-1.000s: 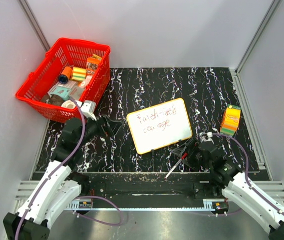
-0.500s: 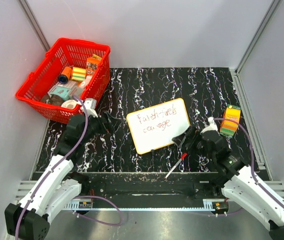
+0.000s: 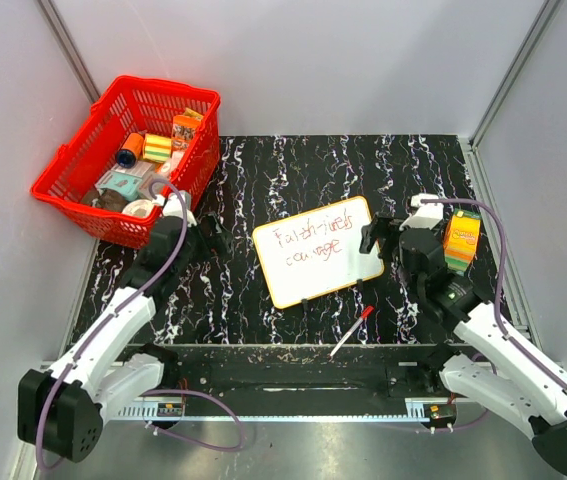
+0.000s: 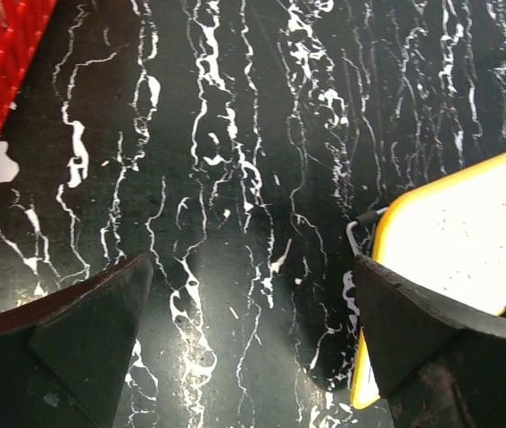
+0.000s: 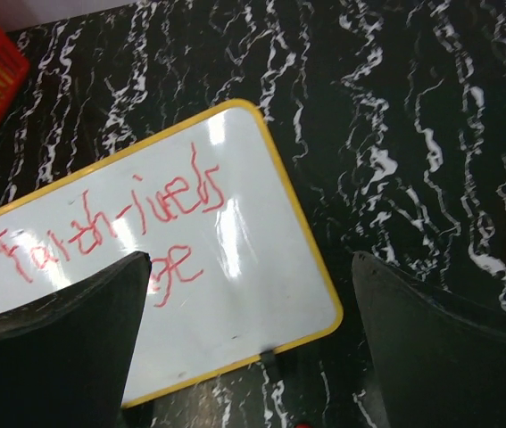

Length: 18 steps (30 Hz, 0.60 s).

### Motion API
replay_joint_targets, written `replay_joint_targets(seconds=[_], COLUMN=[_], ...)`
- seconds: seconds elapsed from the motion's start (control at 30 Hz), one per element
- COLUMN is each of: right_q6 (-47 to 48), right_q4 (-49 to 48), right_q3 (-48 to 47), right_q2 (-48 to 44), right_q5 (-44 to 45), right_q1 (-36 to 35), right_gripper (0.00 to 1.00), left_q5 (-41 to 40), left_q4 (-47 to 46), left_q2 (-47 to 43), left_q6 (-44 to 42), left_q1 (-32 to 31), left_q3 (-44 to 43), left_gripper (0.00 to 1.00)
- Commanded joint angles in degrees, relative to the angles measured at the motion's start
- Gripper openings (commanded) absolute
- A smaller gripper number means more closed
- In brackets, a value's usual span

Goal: Write a sentence on the whiteboard
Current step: Reset both arms

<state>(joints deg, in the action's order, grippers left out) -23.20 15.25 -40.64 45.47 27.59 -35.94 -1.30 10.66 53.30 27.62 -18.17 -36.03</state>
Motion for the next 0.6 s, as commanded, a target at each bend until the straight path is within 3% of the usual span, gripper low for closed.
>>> replay_joint_targets(seconds=[0.0, 0.13, 0.33, 0.57], right_q6=[9.75, 16.24, 22.23, 17.75], right_q4=[-9.34, -16.89, -25.52, -30.53], right_q3=[-1.28, 1.79, 7.94, 14.87], right_q2=[0.93, 0.15, 1.11, -0.47], right_q5=[9.93, 13.35, 13.10, 9.14], right_q1=[0.26, 0.26, 0.26, 4.82], right_gripper=[1.00, 1.00, 1.00, 1.00], left_q5=[-6.08, -11.61, -11.71, -14.51], left_q4=[-2.83, -4.06, -10.13, -16.26], left_q2=[1.19, 1.55, 1.72, -0.21], left_q6=[-1.60, -2.03, -5.46, -9.59], left_q1=[-0.11, -0.11, -0.11, -0.20], left_q3=[-2.11, -1.68, 0.52, 4.11], left_gripper=[0.99, 0.99, 0.99, 0.99])
